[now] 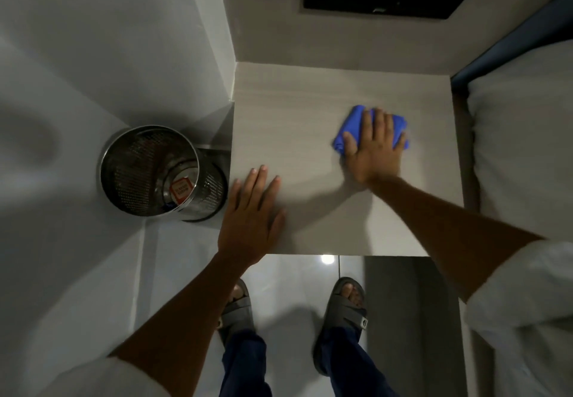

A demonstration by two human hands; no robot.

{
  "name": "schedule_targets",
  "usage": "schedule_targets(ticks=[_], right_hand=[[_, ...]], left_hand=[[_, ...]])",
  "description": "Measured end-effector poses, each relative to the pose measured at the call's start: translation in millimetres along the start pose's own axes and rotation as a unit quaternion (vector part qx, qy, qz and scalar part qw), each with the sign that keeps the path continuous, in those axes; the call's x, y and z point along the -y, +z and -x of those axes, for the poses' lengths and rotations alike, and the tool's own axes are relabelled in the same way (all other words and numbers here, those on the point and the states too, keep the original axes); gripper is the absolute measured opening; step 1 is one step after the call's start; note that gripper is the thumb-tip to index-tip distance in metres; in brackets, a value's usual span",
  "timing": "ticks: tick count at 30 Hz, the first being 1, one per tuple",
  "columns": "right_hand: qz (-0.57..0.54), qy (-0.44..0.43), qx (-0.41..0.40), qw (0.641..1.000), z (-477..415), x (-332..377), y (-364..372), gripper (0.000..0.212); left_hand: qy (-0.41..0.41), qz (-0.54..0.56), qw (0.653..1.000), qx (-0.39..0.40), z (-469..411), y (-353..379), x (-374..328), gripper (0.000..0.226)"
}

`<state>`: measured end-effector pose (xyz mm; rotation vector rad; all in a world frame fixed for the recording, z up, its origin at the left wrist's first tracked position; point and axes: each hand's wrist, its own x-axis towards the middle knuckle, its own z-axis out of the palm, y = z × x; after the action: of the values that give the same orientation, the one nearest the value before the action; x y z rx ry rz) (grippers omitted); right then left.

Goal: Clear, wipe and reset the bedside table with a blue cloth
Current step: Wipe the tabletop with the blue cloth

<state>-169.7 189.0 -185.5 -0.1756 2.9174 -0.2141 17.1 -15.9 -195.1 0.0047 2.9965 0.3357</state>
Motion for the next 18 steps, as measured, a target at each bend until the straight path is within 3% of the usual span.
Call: schedule_targets(ticks=[9,11,15,18], right_hand=[[0.01,-0.139,0.023,0.99,113.3,39.6,25.8,0.066],[0.008,-0.117,0.044,0.992,138.6,27.5,28.1,0.065],[0.022,0.018,0.07,0.997,186.1,3.3,24.9,0.069],[-0.032,0.059,0.114,0.991,184.8,5.6,14.7,0.074]], left_hand=[[-0.021,-0.007,0.999,0.029,38.6,1.3,19.6,0.064],[-0.028,-0.005,0.998,0.047,36.7,-1.0,15.2,0.063],[-0.053,0.001,0.994,0.094,33.4,-16.6,5.5,0.068],[-0.04,0.022,0.991,0.124,28.0,-39.4,-9.5,0.068]])
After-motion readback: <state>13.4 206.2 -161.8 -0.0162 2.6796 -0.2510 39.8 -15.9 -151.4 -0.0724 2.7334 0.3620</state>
